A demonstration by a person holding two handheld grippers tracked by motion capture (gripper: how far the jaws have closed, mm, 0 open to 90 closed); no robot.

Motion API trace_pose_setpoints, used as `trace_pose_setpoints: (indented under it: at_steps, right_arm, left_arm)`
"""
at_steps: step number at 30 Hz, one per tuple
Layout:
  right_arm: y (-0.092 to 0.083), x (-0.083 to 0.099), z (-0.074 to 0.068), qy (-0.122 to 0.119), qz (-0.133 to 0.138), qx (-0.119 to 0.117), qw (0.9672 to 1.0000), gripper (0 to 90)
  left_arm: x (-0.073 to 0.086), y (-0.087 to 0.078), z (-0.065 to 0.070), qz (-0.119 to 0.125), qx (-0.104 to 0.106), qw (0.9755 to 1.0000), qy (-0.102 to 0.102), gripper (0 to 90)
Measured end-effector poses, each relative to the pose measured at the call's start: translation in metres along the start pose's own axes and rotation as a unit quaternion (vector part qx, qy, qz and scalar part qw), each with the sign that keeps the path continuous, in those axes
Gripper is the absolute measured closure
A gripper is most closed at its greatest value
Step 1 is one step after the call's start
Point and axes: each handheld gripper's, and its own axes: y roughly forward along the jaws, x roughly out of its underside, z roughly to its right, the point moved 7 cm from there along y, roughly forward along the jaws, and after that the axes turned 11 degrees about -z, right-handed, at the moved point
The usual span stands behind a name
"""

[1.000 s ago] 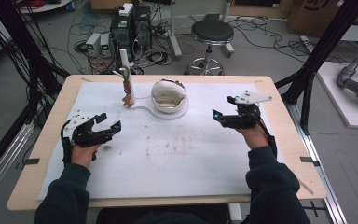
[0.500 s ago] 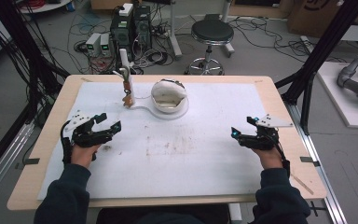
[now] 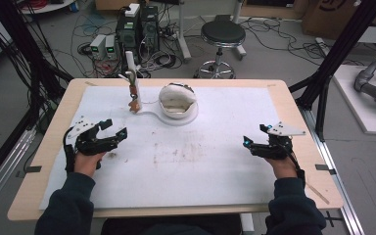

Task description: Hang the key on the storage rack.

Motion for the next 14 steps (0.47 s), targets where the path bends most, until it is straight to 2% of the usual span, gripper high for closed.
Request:
trace_pose_setpoints:
  at_steps: [7, 14]
  right_arm:
    - [0.0025, 0.0003, -0.0004, -0.003, -0.005, -0.001, 1.0000, 20.9]
    - [0.0031, 0.0007, 0.0001, -0.002, -0.004, -0.005, 1.0000, 20.8]
  left_arm:
    - [-0.0001, -0.0002, -0.0015, 0.002, -0.003, 1.0000, -0.003, 21.7]
    - [0.0014, 0.0020, -0.0006, -0.006, -0.005, 1.0000, -0.001, 21.7]
